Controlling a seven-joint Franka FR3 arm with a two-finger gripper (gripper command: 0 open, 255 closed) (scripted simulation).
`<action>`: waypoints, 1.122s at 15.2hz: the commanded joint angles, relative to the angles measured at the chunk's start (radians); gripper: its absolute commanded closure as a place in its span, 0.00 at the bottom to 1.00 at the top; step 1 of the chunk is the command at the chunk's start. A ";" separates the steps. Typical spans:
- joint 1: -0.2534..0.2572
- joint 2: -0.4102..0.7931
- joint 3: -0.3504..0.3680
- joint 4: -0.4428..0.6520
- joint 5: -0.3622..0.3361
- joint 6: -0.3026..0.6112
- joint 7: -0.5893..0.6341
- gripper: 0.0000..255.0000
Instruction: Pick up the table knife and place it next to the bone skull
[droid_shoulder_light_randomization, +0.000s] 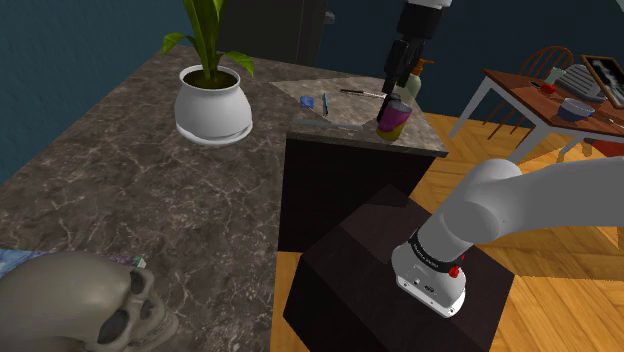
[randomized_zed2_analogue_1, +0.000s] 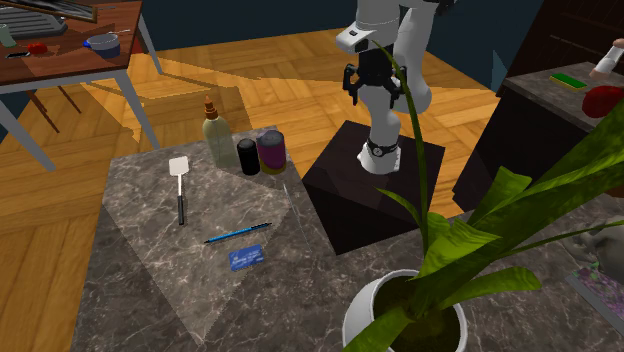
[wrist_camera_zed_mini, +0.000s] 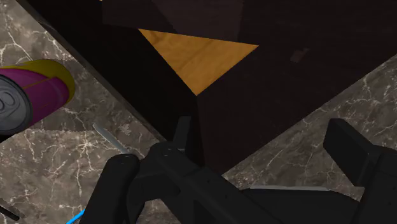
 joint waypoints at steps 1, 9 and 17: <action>0.000 0.000 0.000 0.000 0.000 0.000 0.000 0.00; 0.027 0.147 -0.114 -0.077 -0.108 0.237 -0.280 0.00; 0.059 0.385 -0.215 -0.056 -0.159 0.479 -0.544 0.00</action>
